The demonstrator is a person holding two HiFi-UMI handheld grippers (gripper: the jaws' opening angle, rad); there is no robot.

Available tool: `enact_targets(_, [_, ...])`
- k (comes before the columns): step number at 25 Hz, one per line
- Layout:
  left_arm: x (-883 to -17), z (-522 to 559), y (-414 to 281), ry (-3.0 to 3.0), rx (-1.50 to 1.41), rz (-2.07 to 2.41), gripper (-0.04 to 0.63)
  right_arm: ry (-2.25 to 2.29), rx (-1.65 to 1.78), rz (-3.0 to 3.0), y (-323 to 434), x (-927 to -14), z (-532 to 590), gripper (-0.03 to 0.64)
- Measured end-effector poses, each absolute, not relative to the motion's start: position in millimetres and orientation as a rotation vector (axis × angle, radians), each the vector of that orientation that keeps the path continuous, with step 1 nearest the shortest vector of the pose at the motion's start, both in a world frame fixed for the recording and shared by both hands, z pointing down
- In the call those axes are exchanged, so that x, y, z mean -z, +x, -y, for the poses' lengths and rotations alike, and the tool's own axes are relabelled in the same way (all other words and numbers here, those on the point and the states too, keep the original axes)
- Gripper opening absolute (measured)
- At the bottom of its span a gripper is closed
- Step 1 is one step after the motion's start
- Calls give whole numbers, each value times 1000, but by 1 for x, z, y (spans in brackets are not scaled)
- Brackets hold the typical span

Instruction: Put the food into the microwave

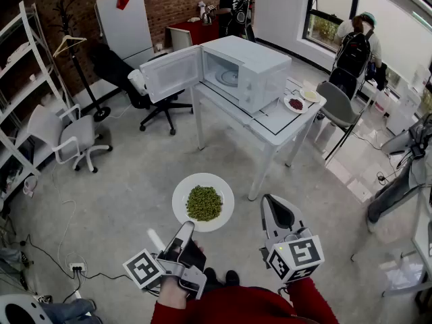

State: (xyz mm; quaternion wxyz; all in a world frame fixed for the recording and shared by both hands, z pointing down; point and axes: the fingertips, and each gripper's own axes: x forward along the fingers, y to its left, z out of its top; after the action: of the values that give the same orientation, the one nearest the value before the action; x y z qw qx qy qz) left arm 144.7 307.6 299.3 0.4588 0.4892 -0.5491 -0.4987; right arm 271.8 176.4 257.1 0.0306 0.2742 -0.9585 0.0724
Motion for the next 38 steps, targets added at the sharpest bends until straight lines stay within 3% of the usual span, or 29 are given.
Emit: enact_targets(38, [-264, -207, 124, 1284, 1217, 1417, 21, 793, -232, 2994, 251, -229, -107, 14])
